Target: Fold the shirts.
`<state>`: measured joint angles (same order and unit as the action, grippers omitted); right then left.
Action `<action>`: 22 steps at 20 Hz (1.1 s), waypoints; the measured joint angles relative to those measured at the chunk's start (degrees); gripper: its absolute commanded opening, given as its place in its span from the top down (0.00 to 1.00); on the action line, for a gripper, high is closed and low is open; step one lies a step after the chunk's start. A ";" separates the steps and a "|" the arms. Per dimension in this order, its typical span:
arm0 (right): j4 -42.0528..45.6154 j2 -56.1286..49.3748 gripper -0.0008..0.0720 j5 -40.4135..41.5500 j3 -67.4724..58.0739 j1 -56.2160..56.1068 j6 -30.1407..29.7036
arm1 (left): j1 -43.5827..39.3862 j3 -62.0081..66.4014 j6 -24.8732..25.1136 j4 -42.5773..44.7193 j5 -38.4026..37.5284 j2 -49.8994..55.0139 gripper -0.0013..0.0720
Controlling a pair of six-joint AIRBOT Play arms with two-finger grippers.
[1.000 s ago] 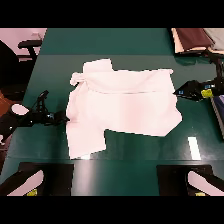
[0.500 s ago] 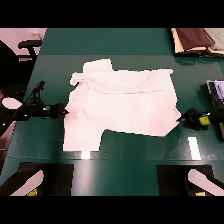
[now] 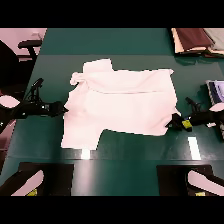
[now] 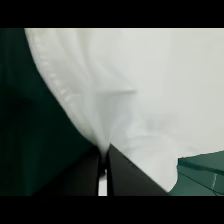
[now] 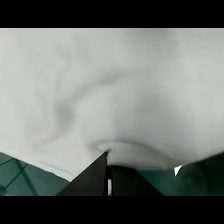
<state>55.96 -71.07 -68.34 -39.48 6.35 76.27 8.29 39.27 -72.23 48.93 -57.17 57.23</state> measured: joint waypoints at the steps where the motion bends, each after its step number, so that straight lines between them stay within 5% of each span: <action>1: -0.07 1.05 0.97 0.24 -2.03 -0.74 -0.15 | -0.02 0.44 -0.42 -0.02 -0.44 -1.14 0.95; 6: -0.26 12.31 0.97 -0.44 -18.73 -0.07 -0.44 | -0.02 13.46 -2.12 0.02 -3.19 -11.04 0.95; 13: -0.57 25.27 0.97 -5.07 -50.01 8.57 -0.42 | -0.02 52.61 -4.42 -0.15 -5.05 -18.29 0.95; 17: -0.72 26.43 0.97 -9.11 -62.82 13.38 0.26 | -0.02 67.84 -6.05 2.19 -3.06 -18.82 0.95; 22: -0.35 19.43 0.97 -17.31 -74.12 13.16 4.31 | -0.02 72.02 -9.01 6.23 -6.25 -15.80 0.95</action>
<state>55.61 -51.64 -85.65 -113.60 19.51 80.58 8.27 111.28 -81.23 55.16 -63.42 41.43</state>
